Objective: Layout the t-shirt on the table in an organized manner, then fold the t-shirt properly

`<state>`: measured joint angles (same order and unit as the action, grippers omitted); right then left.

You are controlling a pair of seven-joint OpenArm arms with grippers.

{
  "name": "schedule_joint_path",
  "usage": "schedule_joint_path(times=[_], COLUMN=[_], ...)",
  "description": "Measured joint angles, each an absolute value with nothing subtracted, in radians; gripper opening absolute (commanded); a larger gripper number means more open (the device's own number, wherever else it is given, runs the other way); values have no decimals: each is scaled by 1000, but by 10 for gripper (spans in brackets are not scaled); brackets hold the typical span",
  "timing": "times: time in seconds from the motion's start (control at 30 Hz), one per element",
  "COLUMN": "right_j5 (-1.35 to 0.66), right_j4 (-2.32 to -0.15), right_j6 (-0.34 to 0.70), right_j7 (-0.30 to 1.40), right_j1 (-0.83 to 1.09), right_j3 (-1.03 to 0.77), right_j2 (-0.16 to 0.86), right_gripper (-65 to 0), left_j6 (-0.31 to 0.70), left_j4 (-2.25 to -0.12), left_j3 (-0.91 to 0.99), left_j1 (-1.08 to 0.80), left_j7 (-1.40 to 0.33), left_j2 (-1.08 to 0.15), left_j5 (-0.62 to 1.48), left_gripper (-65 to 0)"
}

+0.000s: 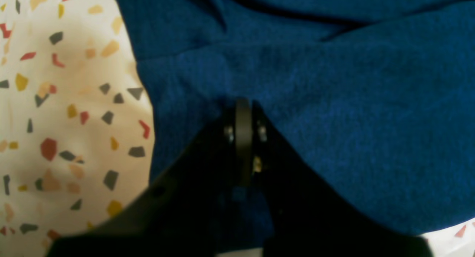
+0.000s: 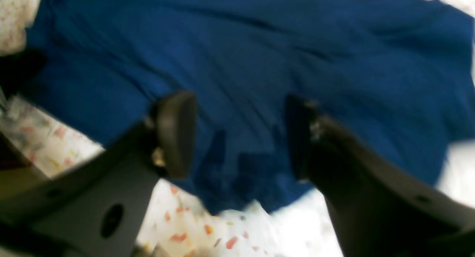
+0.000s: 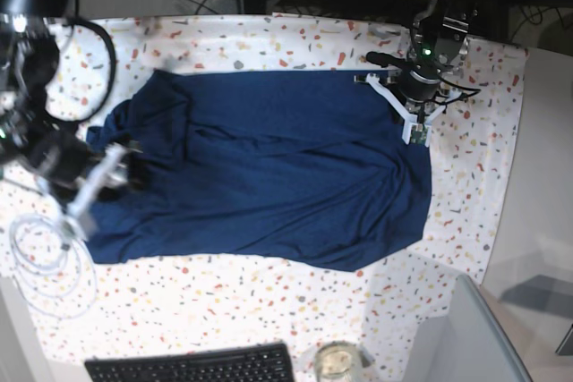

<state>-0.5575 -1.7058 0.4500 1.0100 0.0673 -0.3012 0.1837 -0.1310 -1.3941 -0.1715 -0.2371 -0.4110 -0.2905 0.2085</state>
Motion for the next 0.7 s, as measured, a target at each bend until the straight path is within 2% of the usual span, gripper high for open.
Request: schedule_joint_path(times=[0.13, 0.3, 0.47, 0.53, 0.67, 0.7], right_j5=[-538, -561, -544, -553, -559, -562], right_j4=[-1633, -1433, -1262, -1253, -1275, -1291], right_j6=[417, 419, 411, 412, 415, 414], right_j7=[1007, 862, 809, 804, 804, 803], right_j1=[131, 68, 11, 12, 23, 35], right_j3=[-346, -342, -340, -336, -342, -344], right_j2=[187, 185, 213, 212, 221, 224], right_gripper=[-263, -264, -282, -360, -647, -650], left_j6=[-135, -132, -135, -135, -135, -135], left_j4=[-1394, -1394, -1394, -1394, -1391, -1390], left_j3=[-171, -171, -171, -171, -170, -171], left_j1=[-236, -233, -233, -236, -236, -236], left_j7=[-415, -415, -417, -415, -414, -413], left_j2=[-292, -293, -292, -292, -291, -291], left_j5=[206, 206, 206, 206, 206, 206], left_gripper=[-650, -650, -650, -650, -650, -650])
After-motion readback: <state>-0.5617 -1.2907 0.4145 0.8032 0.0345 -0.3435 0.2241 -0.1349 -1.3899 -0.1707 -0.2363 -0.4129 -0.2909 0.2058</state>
